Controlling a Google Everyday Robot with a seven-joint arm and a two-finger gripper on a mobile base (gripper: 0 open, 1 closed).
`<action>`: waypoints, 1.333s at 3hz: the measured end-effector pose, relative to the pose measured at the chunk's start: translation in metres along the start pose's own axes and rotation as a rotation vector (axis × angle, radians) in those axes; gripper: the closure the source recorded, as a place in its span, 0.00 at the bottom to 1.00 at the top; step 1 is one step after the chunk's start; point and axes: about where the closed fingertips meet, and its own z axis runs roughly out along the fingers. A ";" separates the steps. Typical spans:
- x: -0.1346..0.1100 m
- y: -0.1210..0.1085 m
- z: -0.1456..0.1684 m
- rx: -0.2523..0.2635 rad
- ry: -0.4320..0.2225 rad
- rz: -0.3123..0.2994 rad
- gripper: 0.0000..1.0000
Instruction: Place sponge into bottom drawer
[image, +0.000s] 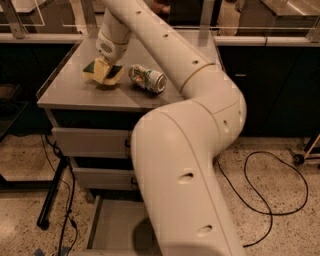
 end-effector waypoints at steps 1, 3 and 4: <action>0.000 0.006 0.004 -0.009 -0.016 -0.009 1.00; 0.000 0.015 -0.024 0.015 -0.006 -0.020 1.00; 0.010 0.029 -0.045 0.022 -0.006 0.000 1.00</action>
Offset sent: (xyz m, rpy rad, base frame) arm -0.0081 0.0012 0.0305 0.0074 -0.0633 0.0384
